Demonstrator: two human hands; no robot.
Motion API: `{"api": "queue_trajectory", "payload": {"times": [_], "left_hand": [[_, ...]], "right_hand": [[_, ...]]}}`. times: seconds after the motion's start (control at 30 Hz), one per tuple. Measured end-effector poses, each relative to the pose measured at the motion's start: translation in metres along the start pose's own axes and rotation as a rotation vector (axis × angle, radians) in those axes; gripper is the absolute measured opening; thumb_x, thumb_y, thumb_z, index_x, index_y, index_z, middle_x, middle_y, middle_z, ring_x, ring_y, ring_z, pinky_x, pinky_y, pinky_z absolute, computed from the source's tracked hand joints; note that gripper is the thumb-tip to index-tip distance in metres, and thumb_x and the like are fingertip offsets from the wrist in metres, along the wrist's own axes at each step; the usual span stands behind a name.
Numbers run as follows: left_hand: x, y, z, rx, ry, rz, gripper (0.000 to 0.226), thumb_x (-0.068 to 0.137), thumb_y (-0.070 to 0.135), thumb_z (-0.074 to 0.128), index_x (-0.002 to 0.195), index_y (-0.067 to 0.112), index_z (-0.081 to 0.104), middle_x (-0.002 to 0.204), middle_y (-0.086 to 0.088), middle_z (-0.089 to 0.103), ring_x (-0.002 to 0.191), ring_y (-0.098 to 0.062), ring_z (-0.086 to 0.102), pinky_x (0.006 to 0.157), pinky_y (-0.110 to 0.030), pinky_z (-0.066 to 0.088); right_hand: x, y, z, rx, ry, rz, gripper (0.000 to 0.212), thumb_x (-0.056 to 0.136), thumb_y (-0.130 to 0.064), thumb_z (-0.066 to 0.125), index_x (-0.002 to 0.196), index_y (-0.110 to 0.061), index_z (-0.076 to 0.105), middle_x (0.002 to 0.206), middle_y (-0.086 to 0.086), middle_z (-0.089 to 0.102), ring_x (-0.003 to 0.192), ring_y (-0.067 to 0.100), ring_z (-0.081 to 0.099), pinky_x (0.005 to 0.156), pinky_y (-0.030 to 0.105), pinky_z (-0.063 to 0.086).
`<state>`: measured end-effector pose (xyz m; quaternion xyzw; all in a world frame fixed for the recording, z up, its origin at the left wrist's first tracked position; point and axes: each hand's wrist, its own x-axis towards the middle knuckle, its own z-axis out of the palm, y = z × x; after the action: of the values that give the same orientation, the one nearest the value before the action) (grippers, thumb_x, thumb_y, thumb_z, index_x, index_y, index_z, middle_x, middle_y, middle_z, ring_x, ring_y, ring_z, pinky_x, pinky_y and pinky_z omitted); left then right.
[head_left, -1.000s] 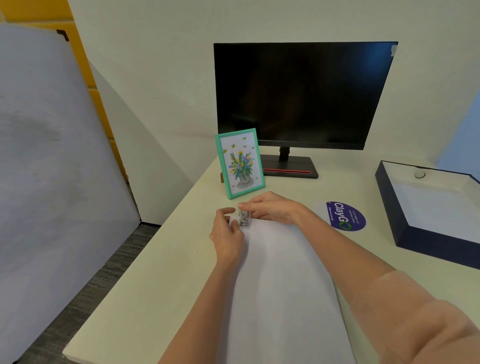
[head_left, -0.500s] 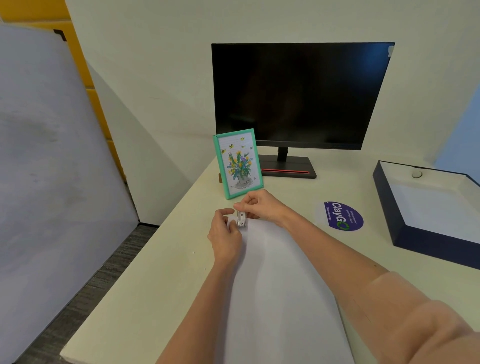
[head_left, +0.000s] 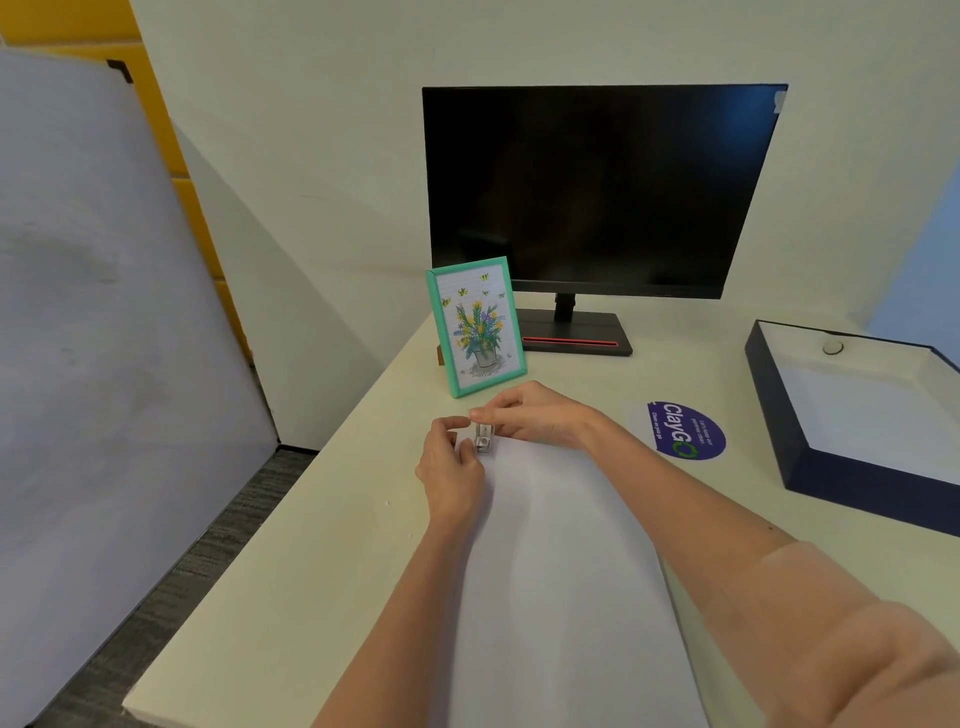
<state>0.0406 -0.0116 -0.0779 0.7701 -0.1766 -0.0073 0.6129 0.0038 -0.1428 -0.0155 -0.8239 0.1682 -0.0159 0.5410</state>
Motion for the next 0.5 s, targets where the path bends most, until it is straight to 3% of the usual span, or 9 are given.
{"api": "queue_trajectory", "payload": {"times": [0.07, 0.17, 0.33, 0.5], "left_hand": [[0.0006, -0.0004, 0.0003, 0.012, -0.002, 0.005, 0.026, 0.088, 0.001, 0.046, 0.108, 0.014, 0.055, 0.108, -0.008, 0.064, 0.101, -0.029, 0.057, 0.095, -0.050, 0.042], [0.0010, -0.0013, 0.0003, 0.010, -0.004, 0.008, 0.026, 0.088, 0.000, 0.045, 0.106, 0.014, 0.056, 0.105, -0.011, 0.064, 0.099, -0.031, 0.056, 0.093, -0.051, 0.043], [0.0009, -0.0019, 0.0017, 0.028, -0.002, 0.011, 0.026, 0.089, 0.000, 0.044, 0.108, 0.013, 0.056, 0.109, -0.008, 0.064, 0.102, -0.029, 0.057, 0.094, -0.049, 0.043], [0.0018, -0.0035, 0.0014, 0.027, 0.005, 0.018, 0.024, 0.089, -0.001, 0.045, 0.107, 0.012, 0.054, 0.110, -0.011, 0.062, 0.102, -0.033, 0.056, 0.093, -0.049, 0.042]], "right_hand": [[0.0003, 0.0009, 0.0018, -0.040, 0.033, 0.001, 0.052, 0.072, -0.049, 0.077, 0.104, -0.009, 0.070, 0.102, 0.008, 0.072, 0.097, 0.019, 0.067, 0.091, 0.030, 0.053], [-0.0002, 0.0027, 0.0008, 0.019, 0.004, -0.013, 0.047, 0.073, -0.035, 0.080, 0.110, -0.009, 0.067, 0.109, 0.010, 0.070, 0.106, 0.019, 0.065, 0.100, 0.032, 0.049], [-0.0003, 0.0022, 0.0032, -0.044, 0.048, -0.005, 0.051, 0.073, -0.052, 0.074, 0.104, -0.011, 0.070, 0.103, 0.008, 0.072, 0.092, 0.017, 0.067, 0.089, 0.030, 0.052], [-0.0004, 0.0030, 0.0021, 0.013, -0.008, -0.004, 0.047, 0.075, -0.037, 0.078, 0.113, -0.013, 0.066, 0.104, 0.005, 0.071, 0.097, 0.013, 0.065, 0.092, 0.026, 0.051]]}}
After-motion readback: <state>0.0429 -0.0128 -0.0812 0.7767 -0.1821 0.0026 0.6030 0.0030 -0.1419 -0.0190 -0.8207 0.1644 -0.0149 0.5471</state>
